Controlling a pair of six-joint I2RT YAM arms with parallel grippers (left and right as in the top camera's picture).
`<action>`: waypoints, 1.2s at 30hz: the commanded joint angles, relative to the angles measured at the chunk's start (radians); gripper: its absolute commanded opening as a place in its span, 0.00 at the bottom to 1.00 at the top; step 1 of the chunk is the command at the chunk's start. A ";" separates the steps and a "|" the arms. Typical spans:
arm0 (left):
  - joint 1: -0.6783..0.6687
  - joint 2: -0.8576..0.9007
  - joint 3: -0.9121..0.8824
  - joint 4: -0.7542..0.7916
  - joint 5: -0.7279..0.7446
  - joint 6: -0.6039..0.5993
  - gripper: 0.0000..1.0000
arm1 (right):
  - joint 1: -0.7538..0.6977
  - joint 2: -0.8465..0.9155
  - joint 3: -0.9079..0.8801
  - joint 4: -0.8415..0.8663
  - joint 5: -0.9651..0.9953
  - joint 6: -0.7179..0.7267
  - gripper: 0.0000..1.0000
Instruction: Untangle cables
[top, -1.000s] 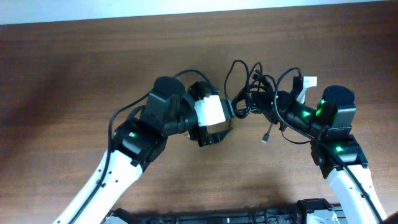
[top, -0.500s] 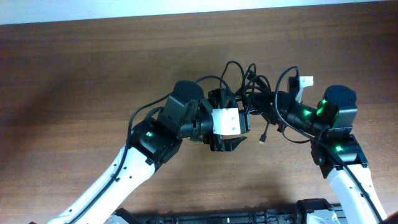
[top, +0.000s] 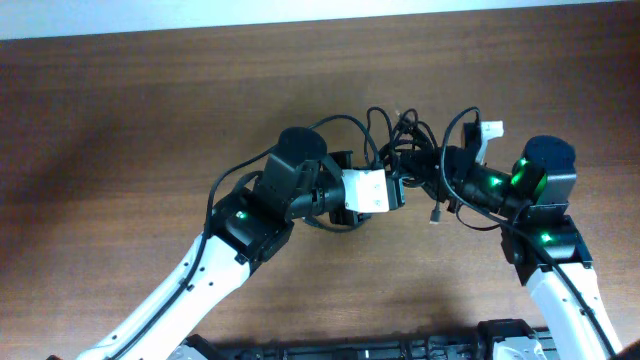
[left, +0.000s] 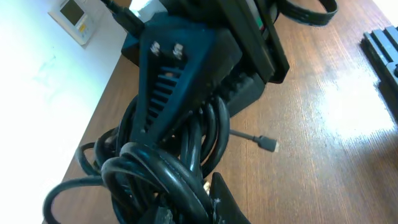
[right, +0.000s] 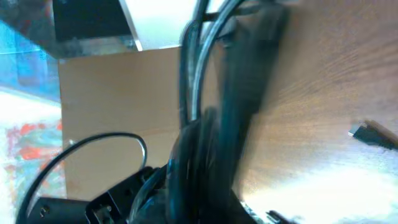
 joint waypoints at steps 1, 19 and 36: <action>-0.004 0.014 0.006 0.010 -0.104 -0.085 0.00 | 0.005 -0.011 0.011 0.010 -0.039 -0.139 0.45; 0.033 0.014 0.006 0.112 0.008 -0.614 0.00 | 0.005 -0.009 0.011 0.010 0.094 -0.296 0.65; 0.037 0.004 0.006 0.326 0.081 -0.823 0.00 | 0.005 0.198 0.010 -0.108 0.141 -0.358 0.25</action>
